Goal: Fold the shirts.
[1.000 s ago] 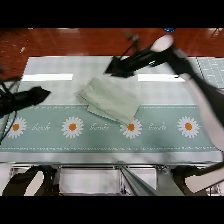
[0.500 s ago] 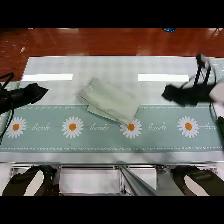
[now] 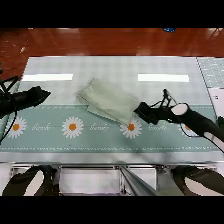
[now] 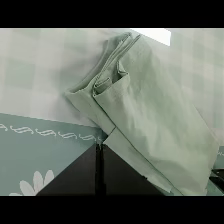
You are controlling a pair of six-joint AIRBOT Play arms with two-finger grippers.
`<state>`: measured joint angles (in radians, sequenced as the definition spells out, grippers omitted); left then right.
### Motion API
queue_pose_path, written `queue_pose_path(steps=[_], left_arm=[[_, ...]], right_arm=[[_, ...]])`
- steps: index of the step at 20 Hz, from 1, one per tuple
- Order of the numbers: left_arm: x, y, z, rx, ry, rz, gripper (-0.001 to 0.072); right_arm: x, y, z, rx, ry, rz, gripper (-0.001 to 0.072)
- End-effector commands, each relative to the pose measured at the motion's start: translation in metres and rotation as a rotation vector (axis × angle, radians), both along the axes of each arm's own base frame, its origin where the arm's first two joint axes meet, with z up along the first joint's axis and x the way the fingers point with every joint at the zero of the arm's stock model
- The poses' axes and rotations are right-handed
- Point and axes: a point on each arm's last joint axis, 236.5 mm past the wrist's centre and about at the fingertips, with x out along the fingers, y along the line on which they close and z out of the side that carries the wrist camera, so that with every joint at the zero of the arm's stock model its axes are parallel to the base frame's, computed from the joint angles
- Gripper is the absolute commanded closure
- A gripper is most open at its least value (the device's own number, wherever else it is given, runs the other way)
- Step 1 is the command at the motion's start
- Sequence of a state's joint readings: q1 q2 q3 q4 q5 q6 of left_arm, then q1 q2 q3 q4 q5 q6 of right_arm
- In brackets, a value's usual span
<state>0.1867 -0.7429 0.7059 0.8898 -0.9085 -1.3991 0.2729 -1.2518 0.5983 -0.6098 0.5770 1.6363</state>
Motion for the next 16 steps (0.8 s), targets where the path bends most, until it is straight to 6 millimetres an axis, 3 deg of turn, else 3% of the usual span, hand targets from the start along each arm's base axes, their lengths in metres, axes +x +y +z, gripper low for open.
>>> queue_pose_path(steps=[1, 2, 3, 6, 9, 11, 14, 16], left_arm=[[0.000, 0.000, 0.000, 0.000, 0.001, -0.001, 0.0689], [0.000, 0.000, 0.000, 0.000, 0.001, -0.001, 0.0689], [0.000, 0.000, 0.000, 0.000, 0.001, -0.001, 0.0689], [0.000, 0.000, 0.000, 0.000, 0.001, 0.000, 0.0689], [0.000, 0.000, 0.000, 0.001, 0.001, -0.001, 0.0689], [0.000, 0.000, -0.001, 0.001, 0.001, -0.001, 0.0689], [0.000, 0.000, -0.001, 0.001, 0.001, 0.000, 0.0689], [0.000, 0.000, -0.001, 0.000, 0.002, 0.000, 0.0689]], right_arm=[[0.007, 0.038, -0.015, 0.116, 0.059, 0.042, 0.0293], [0.007, 0.046, -0.018, 0.128, 0.078, 0.068, 0.0305], [0.009, 0.054, -0.017, 0.140, 0.073, 0.106, 0.0372], [0.036, 0.083, 0.014, 0.170, -0.048, 0.245, 0.0688], [0.084, 0.107, 0.080, 0.191, -0.212, 0.336, 0.0689], [0.115, 0.115, 0.137, 0.170, -0.330, 0.378, 0.0689], [0.152, 0.105, 0.223, 0.064, -0.502, 0.385, 0.0690], [0.160, 0.086, 0.267, -0.012, -0.558, 0.388, 0.0689]])
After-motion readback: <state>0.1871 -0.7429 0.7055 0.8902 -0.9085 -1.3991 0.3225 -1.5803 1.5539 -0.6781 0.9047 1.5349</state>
